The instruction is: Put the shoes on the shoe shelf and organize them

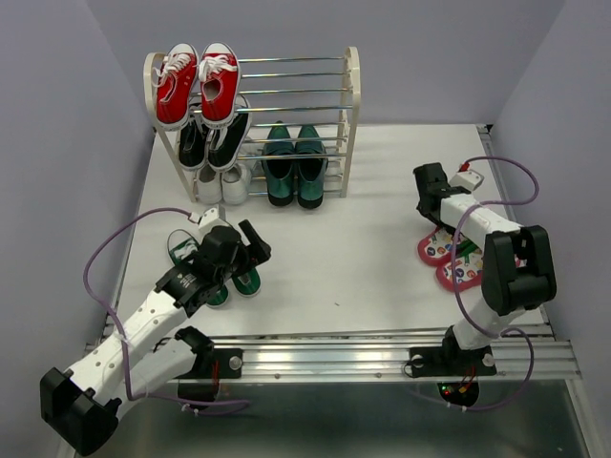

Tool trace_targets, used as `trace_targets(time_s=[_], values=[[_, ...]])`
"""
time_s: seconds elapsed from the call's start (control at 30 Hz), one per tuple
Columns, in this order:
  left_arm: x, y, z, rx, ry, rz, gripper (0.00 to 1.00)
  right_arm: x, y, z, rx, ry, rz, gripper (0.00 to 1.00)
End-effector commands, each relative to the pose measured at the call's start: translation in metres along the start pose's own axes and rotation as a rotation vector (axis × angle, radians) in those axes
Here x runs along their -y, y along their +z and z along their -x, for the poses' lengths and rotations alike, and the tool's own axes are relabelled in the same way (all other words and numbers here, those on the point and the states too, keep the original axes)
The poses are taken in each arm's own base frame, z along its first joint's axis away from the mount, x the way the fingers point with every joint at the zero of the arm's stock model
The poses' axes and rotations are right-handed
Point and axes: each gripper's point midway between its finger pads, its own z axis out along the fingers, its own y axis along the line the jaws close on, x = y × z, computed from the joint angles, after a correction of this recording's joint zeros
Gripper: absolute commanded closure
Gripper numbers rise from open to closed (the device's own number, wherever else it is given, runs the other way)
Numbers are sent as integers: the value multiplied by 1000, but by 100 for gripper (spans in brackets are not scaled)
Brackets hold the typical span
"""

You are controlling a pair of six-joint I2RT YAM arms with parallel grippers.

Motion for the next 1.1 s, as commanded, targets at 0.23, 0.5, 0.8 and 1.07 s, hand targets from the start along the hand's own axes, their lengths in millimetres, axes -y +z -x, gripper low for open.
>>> trace_targets(time_s=[0.23, 0.5, 0.8, 1.07], values=[[-3, -6, 5, 39, 4, -11, 1, 2, 25, 41, 111, 47, -50, 97], [-3, -3, 0, 26, -1, -25, 1, -70, -50, 36, 109, -94, 525, 99], [0, -1, -6, 1, 6, -40, 1, -108, -148, -29, 100, -296, 779, 99], [-2, -2, -6, 4, -1, -36, 1, -121, -207, -88, 85, -404, 925, 99]])
